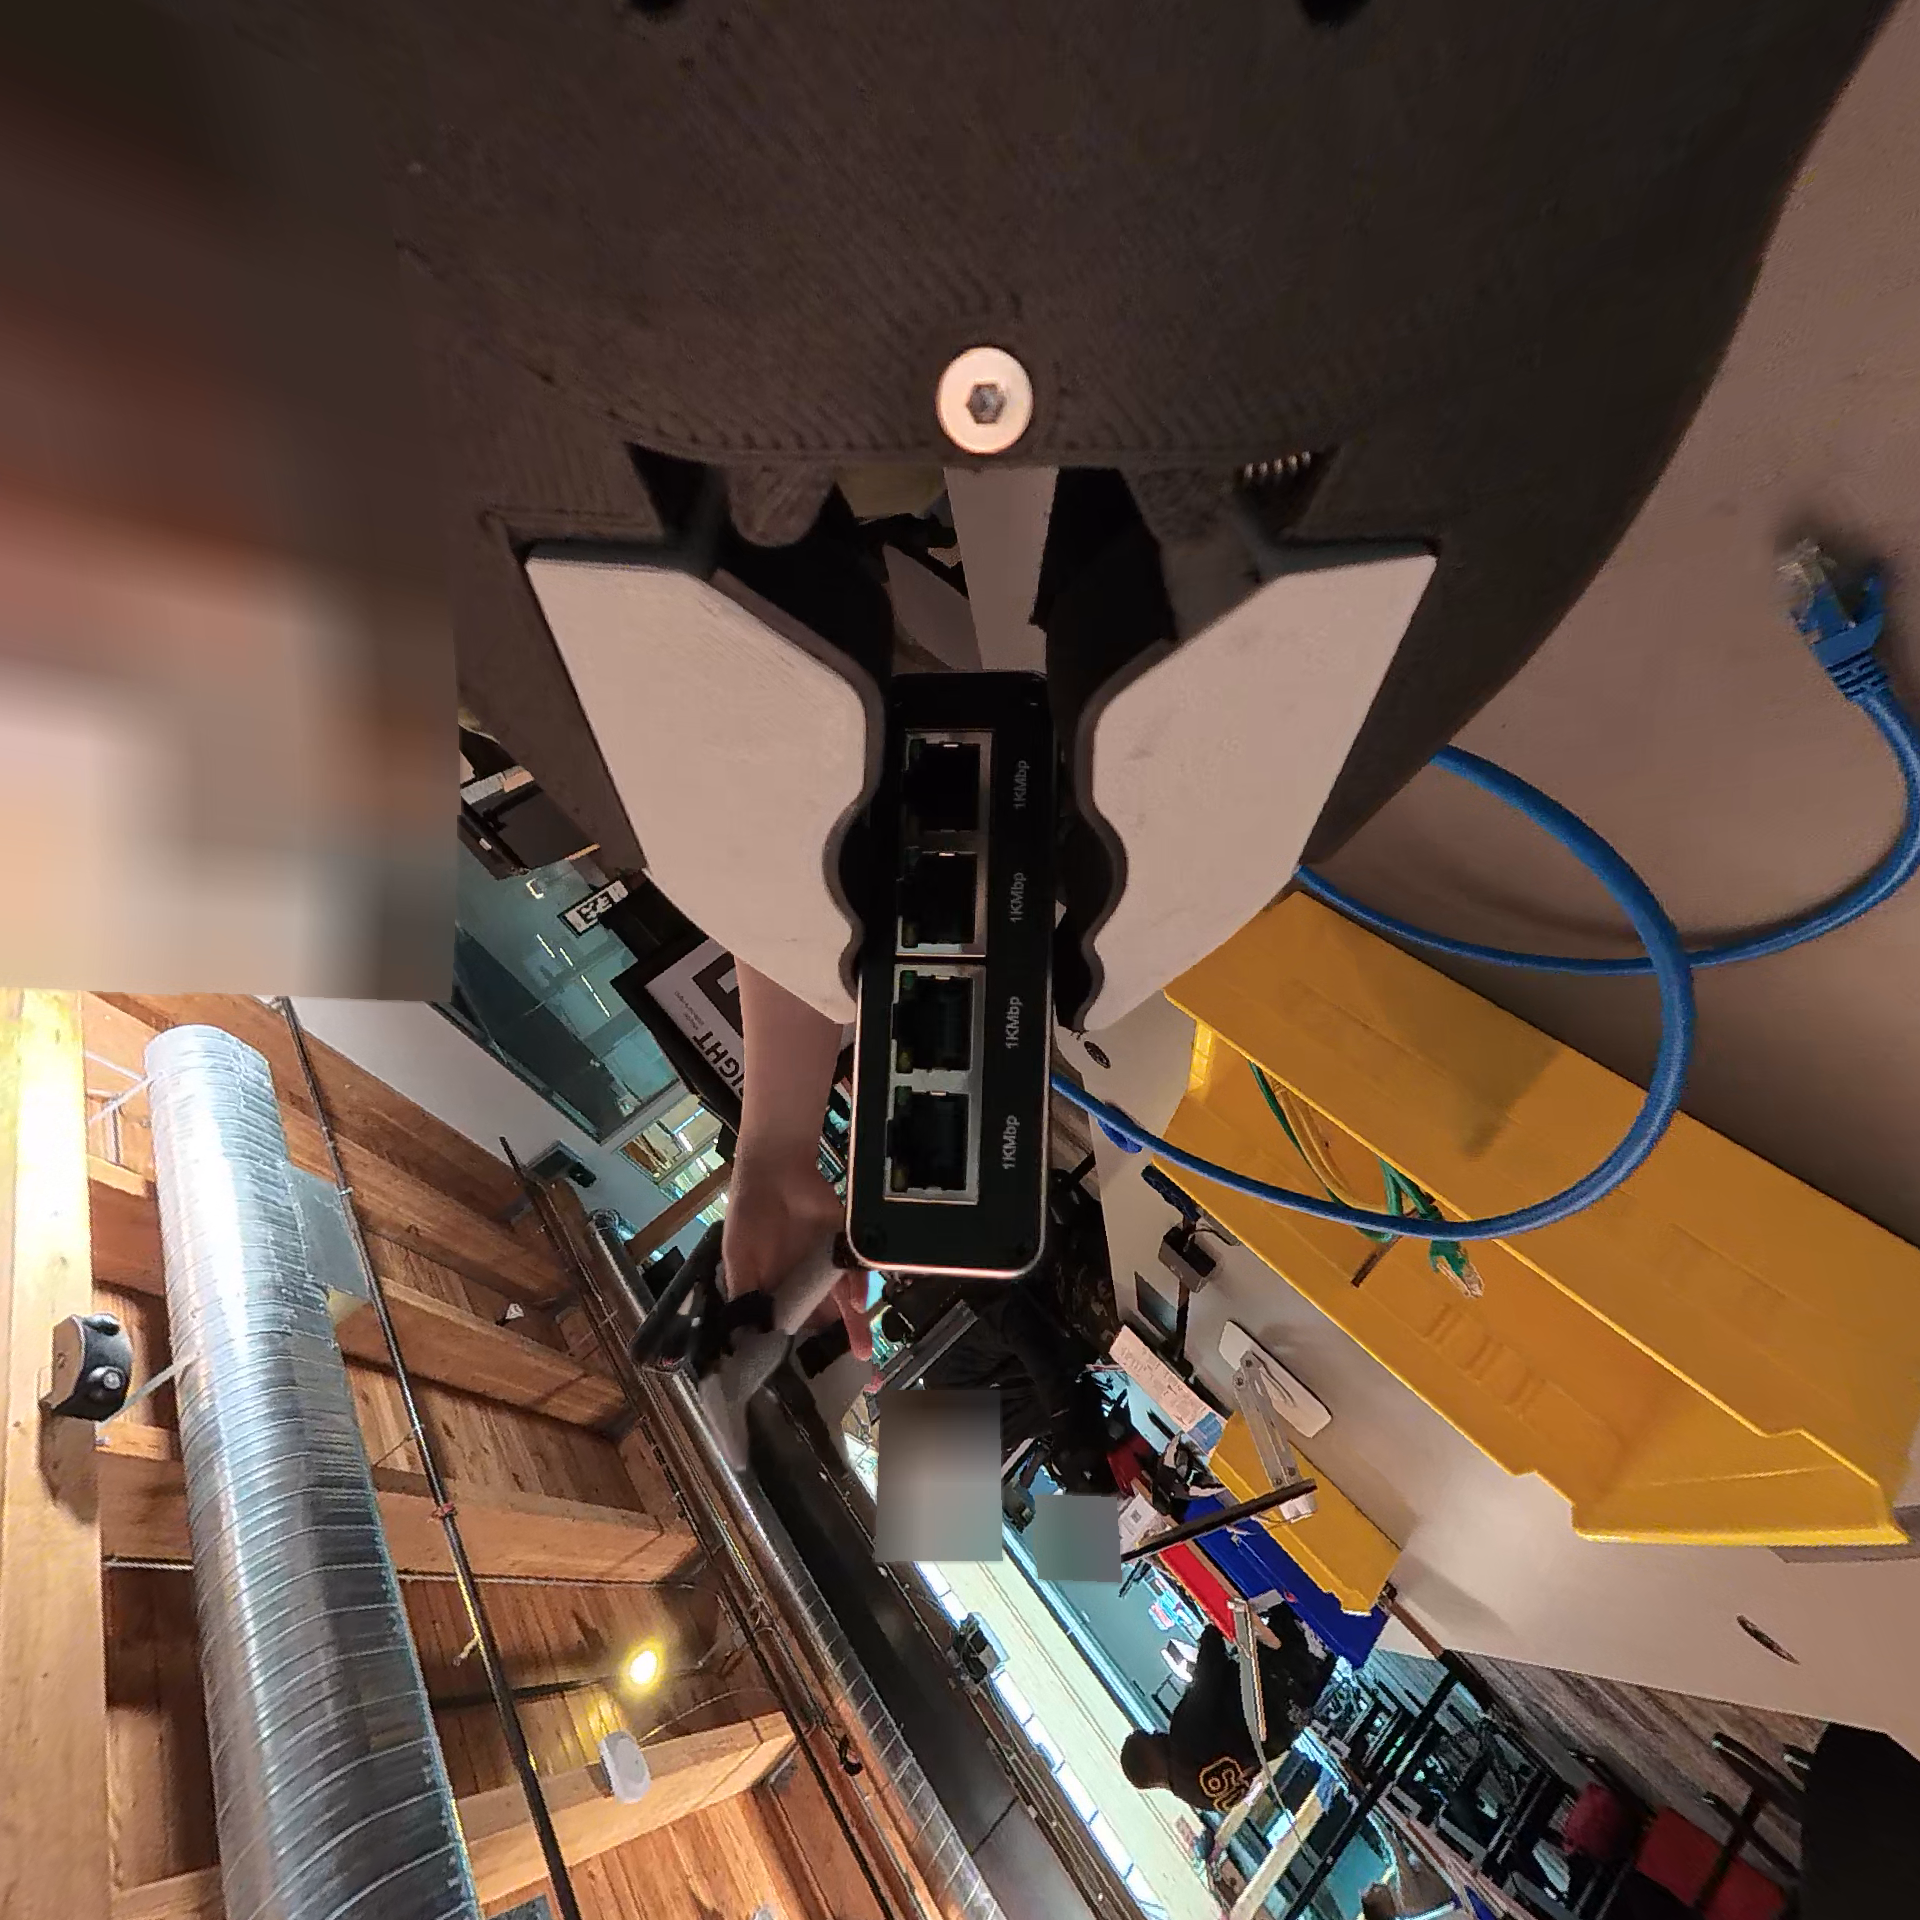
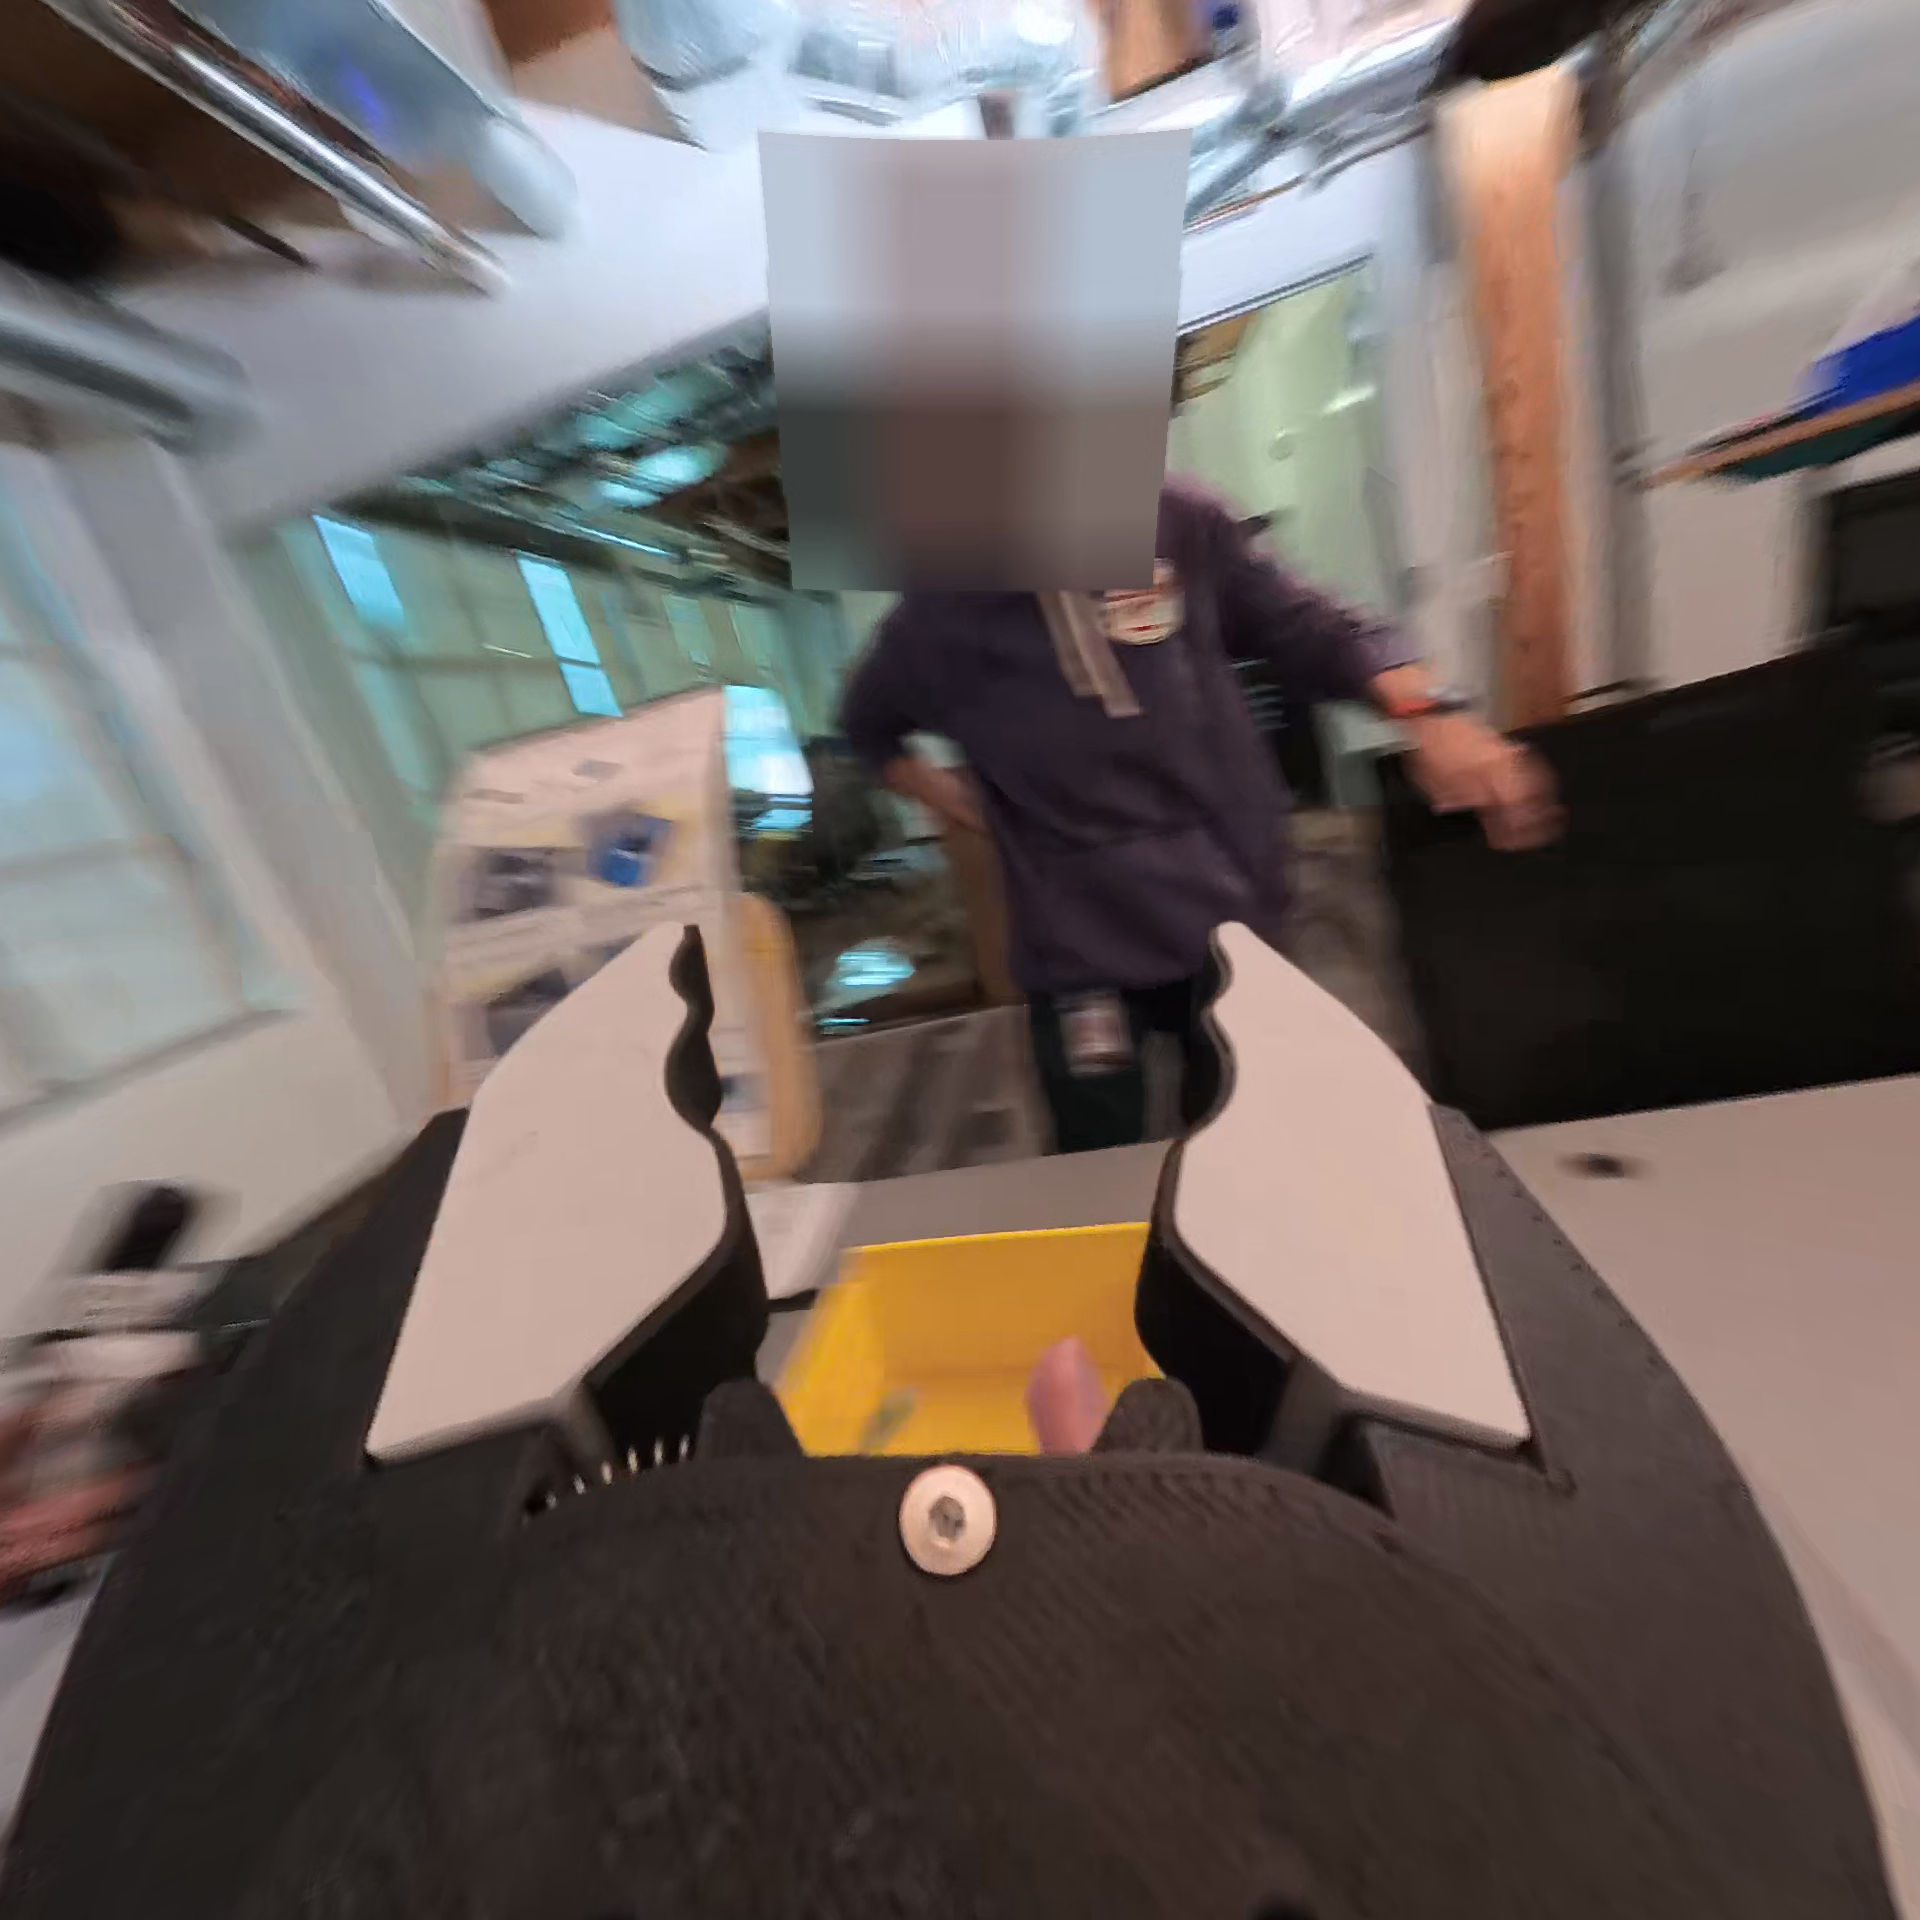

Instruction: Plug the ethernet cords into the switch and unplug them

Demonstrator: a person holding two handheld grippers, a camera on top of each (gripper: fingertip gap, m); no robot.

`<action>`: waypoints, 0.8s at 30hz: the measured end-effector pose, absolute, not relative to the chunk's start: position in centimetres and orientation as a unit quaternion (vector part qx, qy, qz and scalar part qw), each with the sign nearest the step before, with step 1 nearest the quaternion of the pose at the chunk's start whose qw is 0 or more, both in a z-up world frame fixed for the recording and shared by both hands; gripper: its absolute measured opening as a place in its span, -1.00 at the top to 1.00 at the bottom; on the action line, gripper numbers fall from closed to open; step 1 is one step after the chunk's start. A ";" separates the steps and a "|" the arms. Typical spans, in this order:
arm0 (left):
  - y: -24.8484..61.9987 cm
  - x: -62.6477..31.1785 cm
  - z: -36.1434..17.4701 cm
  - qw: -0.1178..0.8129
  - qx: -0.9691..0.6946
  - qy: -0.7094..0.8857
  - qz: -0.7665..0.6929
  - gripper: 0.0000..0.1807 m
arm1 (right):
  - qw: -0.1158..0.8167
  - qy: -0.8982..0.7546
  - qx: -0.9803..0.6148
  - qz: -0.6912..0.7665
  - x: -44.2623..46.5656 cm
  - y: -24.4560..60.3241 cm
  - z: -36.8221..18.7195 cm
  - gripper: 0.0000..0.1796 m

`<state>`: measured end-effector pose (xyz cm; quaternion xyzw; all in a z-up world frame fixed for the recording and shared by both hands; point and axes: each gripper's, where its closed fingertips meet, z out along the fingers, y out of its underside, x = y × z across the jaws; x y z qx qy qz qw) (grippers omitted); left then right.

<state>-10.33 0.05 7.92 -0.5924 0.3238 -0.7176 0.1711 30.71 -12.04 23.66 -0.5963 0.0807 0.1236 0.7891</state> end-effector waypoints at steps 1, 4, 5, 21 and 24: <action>0.1 -10.3 7.9 0.171 -0.593 0.324 -0.717 0.64 | 0.790 0.070 -0.584 0.174 29.5 -12.4 24.1 0.04; 0.1 -10.2 7.7 0.170 -0.594 0.323 -0.717 0.64 | 0.792 0.056 -0.540 0.278 27.3 -13.7 25.7 0.14; 0.1 -10.2 7.7 0.169 -0.595 0.322 -0.717 0.64 | 0.795 0.054 -0.541 0.270 27.2 -13.7 25.8 0.17; -0.3 -9.7 7.2 0.159 -0.596 0.328 -0.715 0.64 | 0.702 0.050 -0.710 0.027 28.8 -11.1 19.8 0.07; -0.4 -9.6 7.2 0.158 -0.596 0.331 -0.714 0.64 | 0.730 0.054 -0.681 0.025 29.5 -11.8 21.4 0.07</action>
